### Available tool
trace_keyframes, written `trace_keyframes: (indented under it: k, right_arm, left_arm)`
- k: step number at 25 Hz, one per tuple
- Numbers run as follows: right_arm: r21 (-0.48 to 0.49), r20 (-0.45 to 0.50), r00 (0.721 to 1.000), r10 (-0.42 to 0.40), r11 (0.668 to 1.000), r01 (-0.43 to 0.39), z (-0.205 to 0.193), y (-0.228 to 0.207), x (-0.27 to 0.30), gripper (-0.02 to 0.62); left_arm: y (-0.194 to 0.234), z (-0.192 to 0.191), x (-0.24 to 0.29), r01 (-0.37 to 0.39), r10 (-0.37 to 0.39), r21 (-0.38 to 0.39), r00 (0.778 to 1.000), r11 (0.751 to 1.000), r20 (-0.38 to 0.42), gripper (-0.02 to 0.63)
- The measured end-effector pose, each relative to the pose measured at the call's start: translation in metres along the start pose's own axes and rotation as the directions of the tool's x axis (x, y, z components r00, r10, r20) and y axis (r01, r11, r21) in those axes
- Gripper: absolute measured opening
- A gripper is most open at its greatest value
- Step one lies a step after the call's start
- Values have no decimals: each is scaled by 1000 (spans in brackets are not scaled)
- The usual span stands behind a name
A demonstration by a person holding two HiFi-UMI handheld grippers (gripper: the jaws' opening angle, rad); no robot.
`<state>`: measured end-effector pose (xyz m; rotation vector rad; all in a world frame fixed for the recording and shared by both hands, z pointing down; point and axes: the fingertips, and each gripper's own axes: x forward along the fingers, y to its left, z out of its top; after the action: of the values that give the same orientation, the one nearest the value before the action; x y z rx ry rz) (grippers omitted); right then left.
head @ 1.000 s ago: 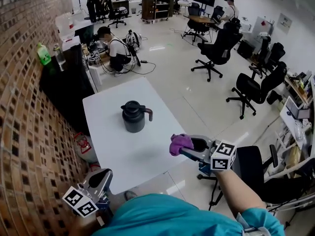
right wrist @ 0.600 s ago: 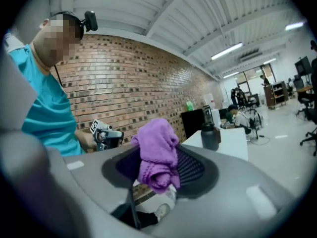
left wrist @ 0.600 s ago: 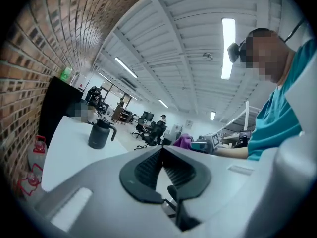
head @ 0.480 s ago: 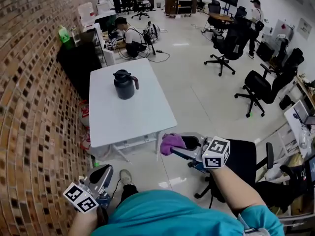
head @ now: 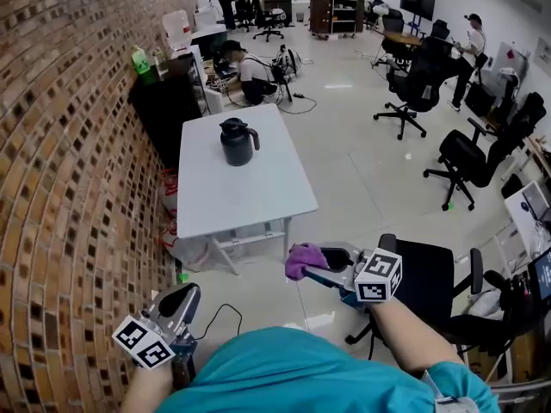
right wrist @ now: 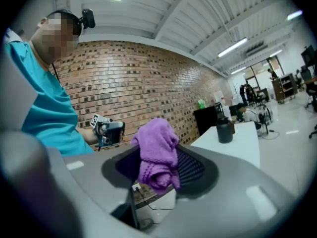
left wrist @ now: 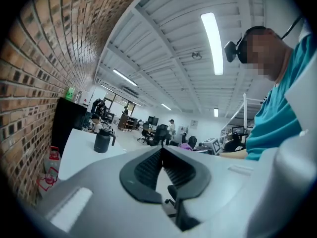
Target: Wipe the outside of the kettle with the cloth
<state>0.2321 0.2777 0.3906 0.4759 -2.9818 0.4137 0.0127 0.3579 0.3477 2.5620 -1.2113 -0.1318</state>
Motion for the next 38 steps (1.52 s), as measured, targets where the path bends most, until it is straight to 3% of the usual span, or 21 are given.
trace_keyframes:
  k: [8,12,16,27,38]
  right_arm:
    - [-5,7,996,-87,996,87,-8,34,24,186]
    - [62,69,987,-144,988,139,-6,49,34,186]
    - [127,132,980,-150,983,133,-1,60,49,184]
    - [8,74,986,-151,989,151,6,68,67,173]
    - [-8,63,988,-138,990,139,6,65,66,172]
  left_arm:
    - [31,-3,-53,38,-38,-12,999,999,-6,0]
    - [44,-4,-72,67,-67,-11,997,998,-29,0]
    - [56,-8,-84,68,-69,-13,997,998,-31,0]
    - [59,-17,-89,60,-60,-13,998,998,-23,0]
    - [58,-20,-89,48,-48,-12,999,999,-20,0]
